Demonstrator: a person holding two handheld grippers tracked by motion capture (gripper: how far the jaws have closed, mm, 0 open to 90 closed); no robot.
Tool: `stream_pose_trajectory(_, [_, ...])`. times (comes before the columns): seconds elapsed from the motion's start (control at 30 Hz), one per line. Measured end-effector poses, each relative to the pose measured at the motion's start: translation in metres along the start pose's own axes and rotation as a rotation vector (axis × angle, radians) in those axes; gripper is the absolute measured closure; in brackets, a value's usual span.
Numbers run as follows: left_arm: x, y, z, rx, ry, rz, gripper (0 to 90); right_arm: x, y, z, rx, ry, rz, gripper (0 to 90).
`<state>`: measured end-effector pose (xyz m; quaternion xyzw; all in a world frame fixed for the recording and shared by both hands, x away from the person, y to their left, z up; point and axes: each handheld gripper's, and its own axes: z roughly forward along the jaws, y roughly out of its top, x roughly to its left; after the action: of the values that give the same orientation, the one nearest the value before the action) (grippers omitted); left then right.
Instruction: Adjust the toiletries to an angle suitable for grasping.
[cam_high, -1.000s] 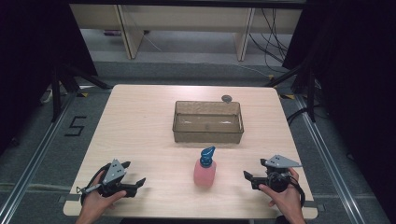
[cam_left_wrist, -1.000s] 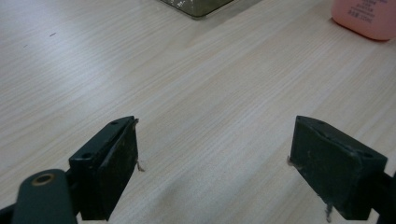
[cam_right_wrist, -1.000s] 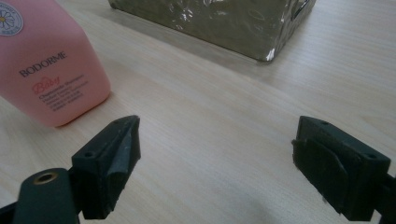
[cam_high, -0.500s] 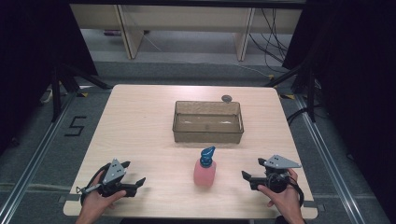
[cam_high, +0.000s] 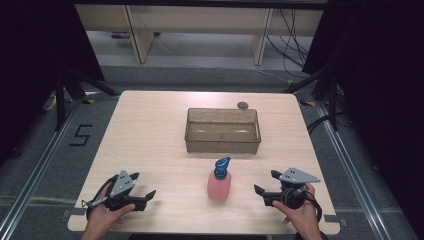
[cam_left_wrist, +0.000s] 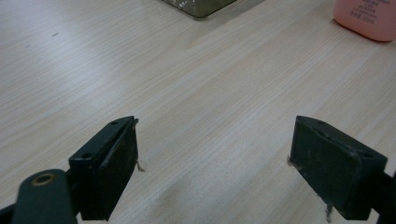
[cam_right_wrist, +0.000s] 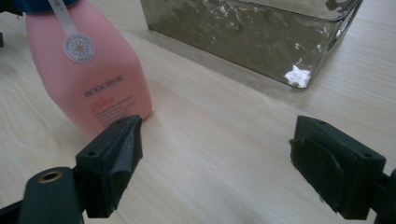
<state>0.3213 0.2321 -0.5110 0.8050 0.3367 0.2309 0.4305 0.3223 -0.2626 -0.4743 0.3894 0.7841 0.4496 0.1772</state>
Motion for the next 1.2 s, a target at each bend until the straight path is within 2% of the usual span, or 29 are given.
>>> stream_pose_trajectory(0.03, [0.001, 0.000, 0.000, 0.009, 0.002, 0.008, 14.8, 0.000, 0.000, 0.000, 0.001, -0.006, -0.013, 17.5])
stream_pose_trajectory(0.17, [0.000, 0.000, 0.000, 0.007, 0.002, 0.006, 14.8, 0.005, 0.002, 0.000, -0.015, 0.011, -0.013, 17.6])
stream_pose_trajectory(0.2, [0.001, 0.000, -0.001, 0.012, 0.005, 0.013, 14.8, 0.008, 0.002, 0.000, -0.015, 0.027, 0.016, 17.6])
stream_pose_trajectory(0.23, [0.001, 0.000, -0.001, 0.012, 0.005, 0.013, 14.8, 0.008, 0.002, 0.000, -0.015, 0.027, 0.016, 17.6])
stream_pose_trajectory(0.33, [0.001, 0.000, 0.000, 0.009, 0.002, 0.010, 14.8, 0.010, 0.002, -0.001, -0.017, 0.035, 0.007, 17.6])
stream_pose_trajectory(0.37, [0.000, 0.000, 0.000, 0.007, 0.000, 0.003, 14.8, 0.009, 0.003, 0.000, -0.034, 0.027, -0.024, 17.6])
stream_pose_trajectory(0.43, [0.000, 0.000, 0.000, 0.003, 0.003, -0.002, 14.8, 0.012, 0.003, 0.000, -0.031, 0.035, -0.017, 17.6])
stream_pose_trajectory(0.5, [0.001, 0.000, -0.001, 0.011, 0.004, 0.018, 14.8, 0.014, 0.004, 0.000, -0.033, 0.052, -0.015, 17.6])
stream_pose_trajectory(0.53, [0.000, 0.000, 0.000, 0.004, 0.002, -0.004, 14.8, 0.015, 0.004, 0.001, -0.050, 0.052, -0.023, 17.6])
stream_pose_trajectory(0.57, [0.000, 0.000, 0.000, 0.004, 0.002, -0.004, 14.8, 0.015, 0.004, 0.001, -0.050, 0.052, -0.023, 17.6])
stream_pose_trajectory(0.6, [0.001, 0.000, 0.000, 0.005, 0.003, 0.002, 14.8, 0.019, 0.004, 0.001, -0.043, 0.074, 0.015, 17.6])
stream_pose_trajectory(0.63, [0.001, 0.000, 0.000, 0.005, 0.003, 0.002, 14.8, 0.019, 0.004, 0.001, -0.043, 0.074, 0.015, 17.6])
stream_pose_trajectory(0.67, [0.002, 0.000, -0.001, 0.011, 0.004, 0.019, 14.8, 0.018, 0.005, 0.000, -0.054, 0.069, -0.024, 17.6])
stream_pose_trajectory(0.7, [0.001, 0.000, -0.001, 0.011, 0.003, 0.014, 14.8, 0.018, 0.005, 0.000, -0.054, 0.069, -0.024, 17.6])
stream_pose_trajectory(0.73, [0.000, 0.000, 0.000, 0.003, 0.002, -0.007, 14.8, 0.019, 0.005, 0.001, -0.064, 0.075, -0.035, 17.6])
stream_pose_trajectory(0.8, [0.001, 0.000, 0.000, 0.006, 0.002, 0.000, 14.8, 0.019, 0.006, 0.000, -0.058, 0.074, -0.030, 17.5])
stream_pose_trajectory(0.83, [0.001, 0.000, 0.000, 0.007, 0.002, 0.002, 14.8, 0.021, 0.006, -0.001, -0.056, 0.078, -0.005, 17.6])
stream_pose_trajectory(0.87, [0.002, 0.000, -0.001, 0.022, 0.003, 0.019, 14.8, 0.022, 0.006, -0.002, -0.055, 0.077, -0.008, 17.6])
stream_pose_trajectory(0.9, [0.002, 0.000, -0.001, 0.019, 0.004, 0.018, 14.8, 0.021, 0.006, 0.000, -0.069, 0.077, -0.029, 17.6])
stream_pose_trajectory(0.93, [0.003, 0.000, -0.001, 0.018, 0.005, 0.019, 14.8, 0.023, 0.006, -0.001, -0.061, 0.084, -0.008, 17.6])
stream_pose_trajectory(0.97, [0.003, 0.000, -0.001, 0.019, 0.005, 0.021, 14.8, 0.023, 0.006, 0.000, -0.079, 0.089, -0.022, 17.5])
stream_pose_trajectory(1.0, [0.001, 0.000, 0.000, 0.006, 0.004, -0.003, 14.8, 0.024, 0.007, -0.001, -0.078, 0.086, -0.023, 17.6])
stream_pose_trajectory(1.07, [0.001, 0.000, 0.000, 0.005, 0.005, -0.004, 14.8, 0.024, 0.007, -0.001, -0.083, 0.089, -0.026, 17.5])
stream_pose_trajectory(1.1, [0.003, 0.000, -0.001, 0.021, 0.005, 0.018, 14.8, 0.027, 0.007, -0.002, -0.074, 0.088, -0.002, 17.5])
stream_pose_trajectory(1.13, [0.001, 0.000, 0.000, 0.011, 0.005, 0.005, 14.8, 0.027, 0.008, -0.002, -0.086, 0.094, -0.036, 17.5])
stream_pose_trajectory(1.17, [0.001, 0.000, 0.000, 0.011, 0.005, 0.005, 14.8, 0.027, 0.008, -0.002, -0.086, 0.094, -0.036, 17.5])
stream_pose_trajectory(1.2, [0.002, 0.000, -0.001, 0.024, 0.006, 0.016, 14.8, 0.031, 0.008, 0.000, -0.093, 0.110, -0.009, 17.5])
